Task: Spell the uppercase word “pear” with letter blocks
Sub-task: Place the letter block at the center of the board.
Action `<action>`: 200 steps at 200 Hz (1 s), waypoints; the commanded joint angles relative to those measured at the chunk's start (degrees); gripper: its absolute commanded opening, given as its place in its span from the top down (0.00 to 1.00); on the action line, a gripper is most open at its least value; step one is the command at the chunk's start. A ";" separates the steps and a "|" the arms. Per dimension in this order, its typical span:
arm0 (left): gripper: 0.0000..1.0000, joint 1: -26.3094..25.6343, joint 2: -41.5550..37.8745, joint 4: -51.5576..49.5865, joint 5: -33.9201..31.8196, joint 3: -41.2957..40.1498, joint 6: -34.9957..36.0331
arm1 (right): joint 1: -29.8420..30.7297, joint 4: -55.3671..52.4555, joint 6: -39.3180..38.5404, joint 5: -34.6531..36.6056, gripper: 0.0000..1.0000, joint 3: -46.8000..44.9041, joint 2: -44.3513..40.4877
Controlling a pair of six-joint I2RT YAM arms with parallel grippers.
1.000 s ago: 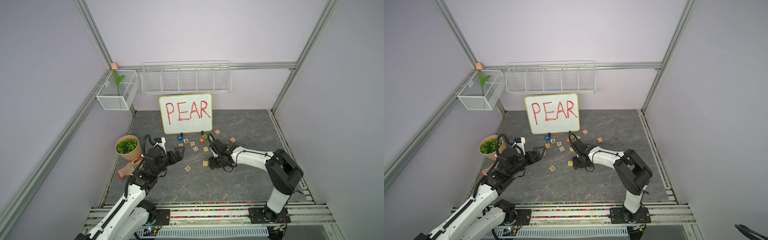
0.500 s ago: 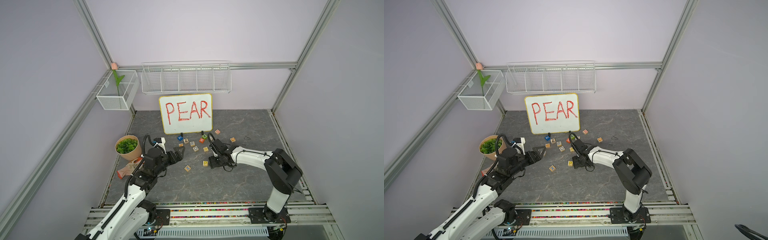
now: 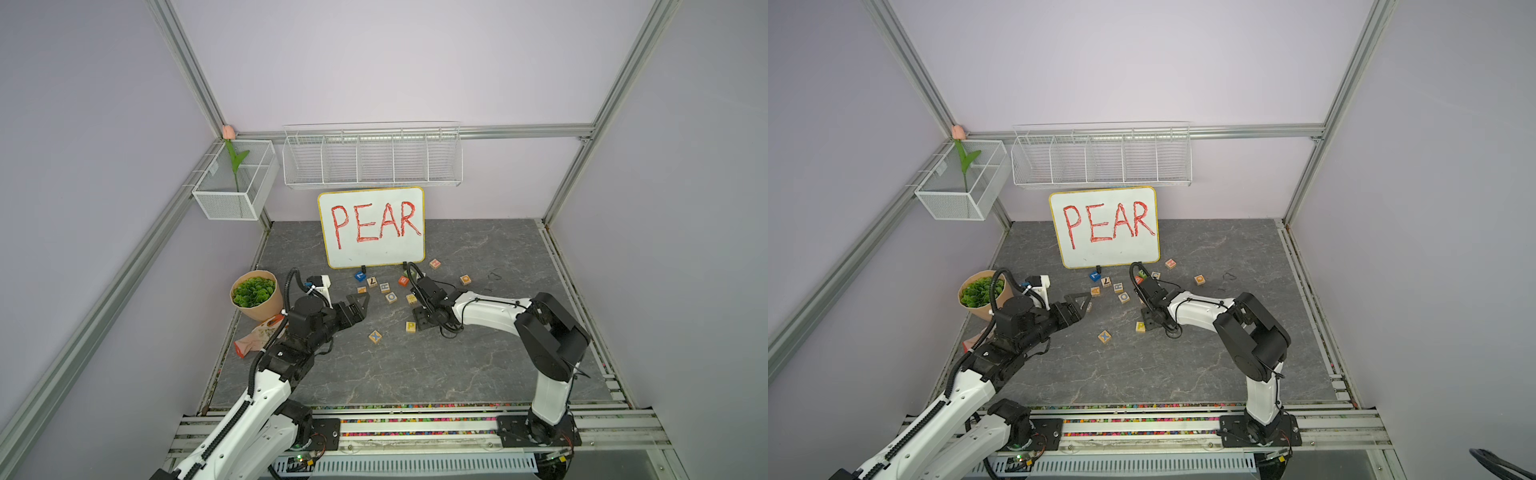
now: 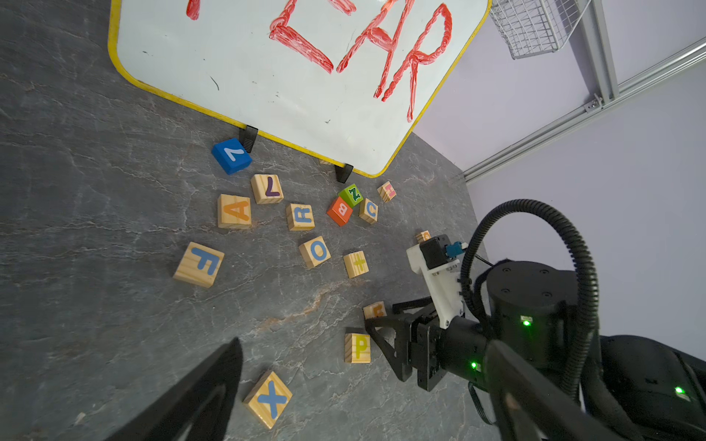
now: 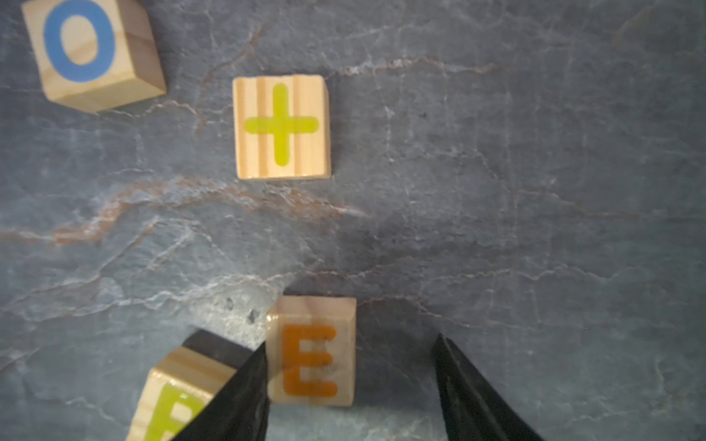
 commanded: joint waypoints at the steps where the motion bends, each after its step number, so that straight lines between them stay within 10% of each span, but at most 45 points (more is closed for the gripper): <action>1: 0.00 -0.28 0.22 -0.21 -0.38 1.14 -0.24 | -0.03 -9.00 0.08 -2.04 0.33 -5.28 4.66; 200: 0.00 -0.29 0.33 0.69 -0.40 0.79 -0.57 | -2.30 -7.72 -2.81 6.00 0.35 -5.38 -12.80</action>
